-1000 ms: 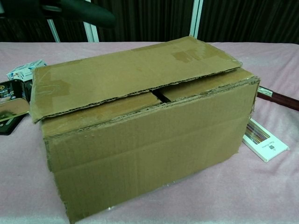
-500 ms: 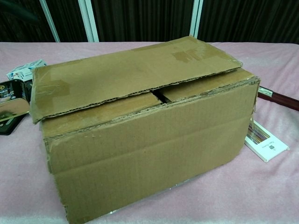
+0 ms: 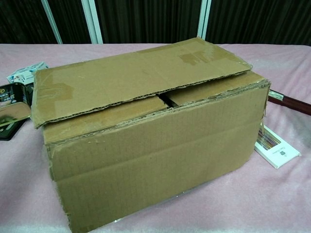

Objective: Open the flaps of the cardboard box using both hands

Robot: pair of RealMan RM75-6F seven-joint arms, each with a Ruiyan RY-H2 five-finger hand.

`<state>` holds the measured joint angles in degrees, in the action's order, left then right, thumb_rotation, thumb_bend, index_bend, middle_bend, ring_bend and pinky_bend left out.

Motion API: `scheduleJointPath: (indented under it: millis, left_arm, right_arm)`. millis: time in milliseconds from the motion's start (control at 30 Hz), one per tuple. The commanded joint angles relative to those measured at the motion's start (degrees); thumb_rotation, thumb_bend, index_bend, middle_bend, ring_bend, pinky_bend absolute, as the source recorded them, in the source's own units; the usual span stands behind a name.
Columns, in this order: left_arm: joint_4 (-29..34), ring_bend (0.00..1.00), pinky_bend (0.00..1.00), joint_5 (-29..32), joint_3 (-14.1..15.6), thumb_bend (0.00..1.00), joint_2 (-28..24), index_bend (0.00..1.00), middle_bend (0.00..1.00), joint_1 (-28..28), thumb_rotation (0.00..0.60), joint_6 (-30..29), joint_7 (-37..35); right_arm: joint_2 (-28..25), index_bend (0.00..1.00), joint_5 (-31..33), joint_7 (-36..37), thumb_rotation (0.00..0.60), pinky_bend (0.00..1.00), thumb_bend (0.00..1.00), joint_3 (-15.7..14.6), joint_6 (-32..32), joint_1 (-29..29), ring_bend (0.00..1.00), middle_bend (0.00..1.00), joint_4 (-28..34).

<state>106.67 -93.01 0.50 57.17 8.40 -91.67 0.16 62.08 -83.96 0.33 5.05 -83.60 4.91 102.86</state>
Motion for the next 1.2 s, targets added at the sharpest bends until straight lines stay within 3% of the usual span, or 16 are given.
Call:
scheduleJointPath:
  millis: [33,200,267,367,533,867,1200]
  left_arm:
    - [-1.5,0.04,0.15,0.1,-1.2,0.20,0.7,0.00,0.01,-0.2,0.600,-1.0,-1.6]
    - [-2.3,0.04,0.15,-1.7,-2.1,0.20,1.0,0.00,0.01,0.2,0.600,-2.2,-1.9]
    - [-2.5,0.04,0.15,-2.2,-2.4,0.20,1.2,0.00,0.01,0.2,0.600,-2.6,-2.5]
    - [-2.5,0.04,0.15,-2.4,-2.8,0.20,1.1,0.00,0.01,0.2,0.600,-2.8,-3.0]
    - [-2.1,0.04,0.15,-2.5,-3.1,0.20,0.8,0.00,0.01,-0.1,0.600,-3.2,-3.5]
    - [-1.1,0.04,0.15,-3.7,-3.4,0.20,-0.1,0.00,0.01,-0.9,0.600,-4.6,-3.9]
    - [-1.2,0.04,0.15,-3.5,-3.8,0.21,-0.4,0.00,0.01,-1.0,0.600,-4.3,-4.5]
  right_arm:
    - [-3.1,0.00,0.7,2.9,0.600,0.21,0.23,1.1,1.2,0.9,0.00,0.00,11.2]
    - [-6.5,0.00,5.0,7.4,0.600,0.21,0.26,3.5,5.0,3.2,0.00,0.00,25.3]
    - [-7.9,0.00,9.5,9.9,0.600,0.21,0.28,5.8,7.6,5.3,0.00,0.00,32.1]
    - [-7.2,0.00,12.4,15.3,0.600,0.21,0.29,8.5,11.7,8.6,0.00,0.00,32.1]
    - [-5.0,0.00,15.1,17.3,0.600,0.21,0.29,9.7,16.6,12.5,0.00,0.00,32.1]
    - [6.0,0.00,22.9,9.3,0.600,0.21,0.29,8.8,16.2,17.5,0.00,0.00,32.1]
    - [13.7,0.00,25.1,1.8,0.600,0.21,0.29,5.9,11.9,18.1,0.00,0.00,32.1]
